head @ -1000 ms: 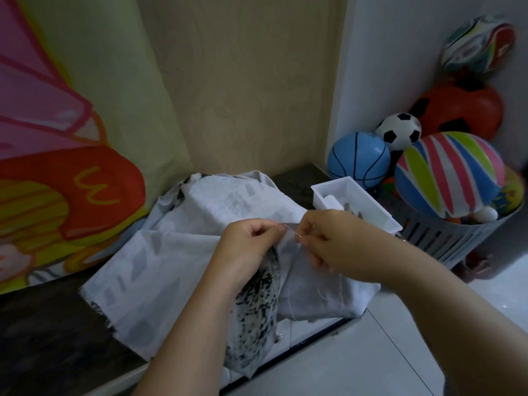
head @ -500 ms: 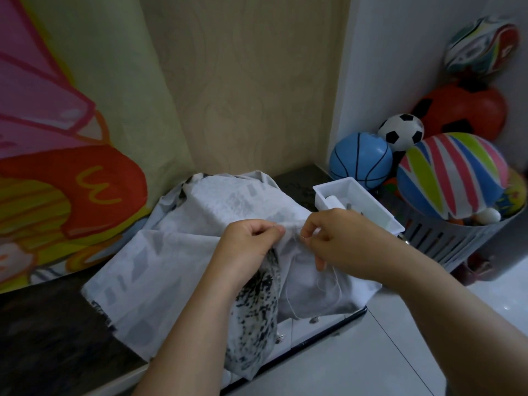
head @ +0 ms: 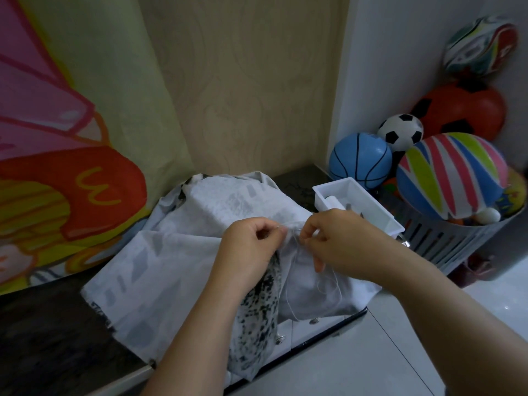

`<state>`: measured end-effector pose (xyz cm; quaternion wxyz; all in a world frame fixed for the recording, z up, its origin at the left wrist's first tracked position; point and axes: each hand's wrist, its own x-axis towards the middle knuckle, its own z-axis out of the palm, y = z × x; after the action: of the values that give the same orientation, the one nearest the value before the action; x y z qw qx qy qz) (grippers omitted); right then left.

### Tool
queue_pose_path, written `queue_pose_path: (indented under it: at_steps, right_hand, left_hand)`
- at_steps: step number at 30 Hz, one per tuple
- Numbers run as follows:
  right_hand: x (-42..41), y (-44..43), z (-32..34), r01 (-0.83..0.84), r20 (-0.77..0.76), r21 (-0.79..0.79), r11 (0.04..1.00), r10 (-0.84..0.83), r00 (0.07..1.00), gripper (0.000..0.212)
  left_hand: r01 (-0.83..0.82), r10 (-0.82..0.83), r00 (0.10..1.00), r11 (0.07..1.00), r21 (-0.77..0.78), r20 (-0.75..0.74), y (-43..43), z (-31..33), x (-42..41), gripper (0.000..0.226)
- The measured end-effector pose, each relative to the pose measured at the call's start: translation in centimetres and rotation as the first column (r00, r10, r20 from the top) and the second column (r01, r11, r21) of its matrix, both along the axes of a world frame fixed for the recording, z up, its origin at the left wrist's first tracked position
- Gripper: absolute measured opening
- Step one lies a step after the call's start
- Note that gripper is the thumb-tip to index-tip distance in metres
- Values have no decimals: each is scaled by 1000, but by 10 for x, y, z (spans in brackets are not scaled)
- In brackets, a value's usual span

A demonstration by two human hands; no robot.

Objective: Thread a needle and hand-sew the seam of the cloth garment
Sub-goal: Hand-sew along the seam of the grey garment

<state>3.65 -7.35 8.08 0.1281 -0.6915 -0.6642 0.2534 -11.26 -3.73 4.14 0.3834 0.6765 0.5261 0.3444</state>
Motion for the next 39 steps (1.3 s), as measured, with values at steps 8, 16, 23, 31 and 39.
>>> queue_pose_path:
  at_steps: [8, 16, 23, 31, 39]
  right_hand:
    - [-7, 5, -3, 64, -45, 81, 995, -60, 997, 14]
    - [11, 3, 5, -70, -530, 129, 989, 128, 838, 6]
    - [5, 6, -4, -15, -431, 246, 969, 123, 894, 6]
    - [17, 6, 3, 182, -489, -2, 983, -160, 858, 30]
    - [21, 12, 5, 437, -913, -113, 892, -267, 308, 17]
  left_hand:
    - [26, -4, 996, 971, 236, -90, -8, -4, 9, 12]
    - [-163, 173, 949, 985, -61, 265, 0, 0, 4, 18]
    - [-30, 39, 945, 999, -31, 326, -7, 8, 8, 20]
    - [137, -133, 947, 991, 8, 291, -9, 10, 3, 18]
    - [214, -197, 946, 976, -39, 257, -6, 6, -2, 16]
